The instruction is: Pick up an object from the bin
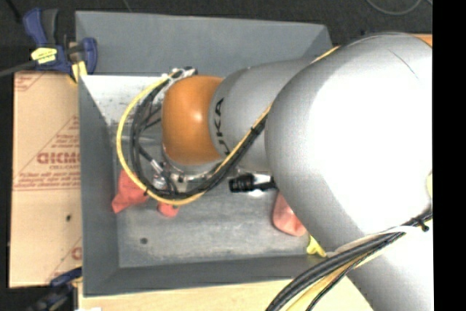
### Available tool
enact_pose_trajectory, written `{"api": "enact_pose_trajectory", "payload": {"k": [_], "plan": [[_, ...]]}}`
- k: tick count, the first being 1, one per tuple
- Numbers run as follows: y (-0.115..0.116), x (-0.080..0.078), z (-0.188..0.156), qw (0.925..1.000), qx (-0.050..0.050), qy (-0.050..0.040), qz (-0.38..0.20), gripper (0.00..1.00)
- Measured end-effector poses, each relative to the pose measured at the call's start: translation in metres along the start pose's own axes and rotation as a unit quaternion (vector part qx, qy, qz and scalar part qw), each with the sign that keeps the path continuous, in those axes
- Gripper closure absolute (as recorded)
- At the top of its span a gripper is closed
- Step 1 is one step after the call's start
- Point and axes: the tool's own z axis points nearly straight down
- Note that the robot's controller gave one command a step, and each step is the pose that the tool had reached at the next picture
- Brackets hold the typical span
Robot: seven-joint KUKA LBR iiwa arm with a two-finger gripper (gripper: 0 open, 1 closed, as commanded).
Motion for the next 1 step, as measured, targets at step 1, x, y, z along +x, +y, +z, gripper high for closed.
{"api": "enact_pose_trajectory", "payload": {"k": [1], "plan": [[0.0005,0.0002,0.0,1.0,0.0,-0.0001,0.0,1.0]]}}
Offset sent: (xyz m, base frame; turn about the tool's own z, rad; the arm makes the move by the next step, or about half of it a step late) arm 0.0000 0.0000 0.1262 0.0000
